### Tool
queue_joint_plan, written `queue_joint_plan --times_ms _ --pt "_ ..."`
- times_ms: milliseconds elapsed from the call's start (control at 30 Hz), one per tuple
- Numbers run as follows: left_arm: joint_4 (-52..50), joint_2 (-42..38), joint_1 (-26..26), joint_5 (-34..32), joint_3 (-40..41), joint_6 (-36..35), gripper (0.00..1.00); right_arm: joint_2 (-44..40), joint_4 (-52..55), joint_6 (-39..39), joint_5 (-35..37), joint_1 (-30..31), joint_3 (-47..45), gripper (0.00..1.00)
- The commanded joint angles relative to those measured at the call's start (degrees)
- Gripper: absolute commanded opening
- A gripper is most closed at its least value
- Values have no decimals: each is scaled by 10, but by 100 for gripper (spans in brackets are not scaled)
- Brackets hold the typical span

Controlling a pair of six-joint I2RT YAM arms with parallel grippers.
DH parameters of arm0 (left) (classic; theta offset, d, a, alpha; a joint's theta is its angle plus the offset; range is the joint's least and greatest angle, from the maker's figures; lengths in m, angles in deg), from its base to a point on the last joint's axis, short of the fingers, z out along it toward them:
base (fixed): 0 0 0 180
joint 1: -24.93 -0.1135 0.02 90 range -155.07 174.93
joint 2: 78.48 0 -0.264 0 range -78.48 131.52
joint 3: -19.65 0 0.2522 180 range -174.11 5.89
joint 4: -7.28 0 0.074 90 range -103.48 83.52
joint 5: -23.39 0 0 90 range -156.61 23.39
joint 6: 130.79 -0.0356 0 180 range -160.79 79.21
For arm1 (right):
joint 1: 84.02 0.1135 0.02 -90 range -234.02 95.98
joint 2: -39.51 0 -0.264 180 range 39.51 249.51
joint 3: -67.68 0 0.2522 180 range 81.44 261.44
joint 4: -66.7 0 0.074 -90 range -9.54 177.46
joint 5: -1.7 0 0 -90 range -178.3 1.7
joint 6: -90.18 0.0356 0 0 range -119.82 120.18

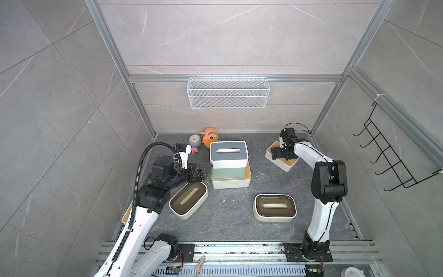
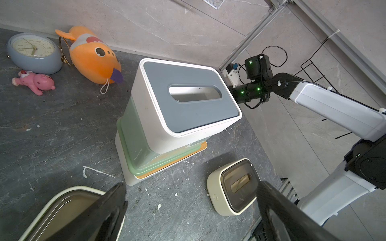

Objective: Stack the tissue boxes
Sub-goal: Pick up the tissue box from the center of the board.

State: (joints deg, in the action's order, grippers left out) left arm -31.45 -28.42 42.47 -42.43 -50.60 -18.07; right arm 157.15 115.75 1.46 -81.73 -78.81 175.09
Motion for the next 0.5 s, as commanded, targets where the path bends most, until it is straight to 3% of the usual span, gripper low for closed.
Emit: queue_joint_plan --times_ms 0,467 --pt "24 -2 2 7 0 1 99 33 25 -14 -15 1 22 100" --pt "23 -3 2 11 -1 2 99 2 28 21 -30 22 -42 100"
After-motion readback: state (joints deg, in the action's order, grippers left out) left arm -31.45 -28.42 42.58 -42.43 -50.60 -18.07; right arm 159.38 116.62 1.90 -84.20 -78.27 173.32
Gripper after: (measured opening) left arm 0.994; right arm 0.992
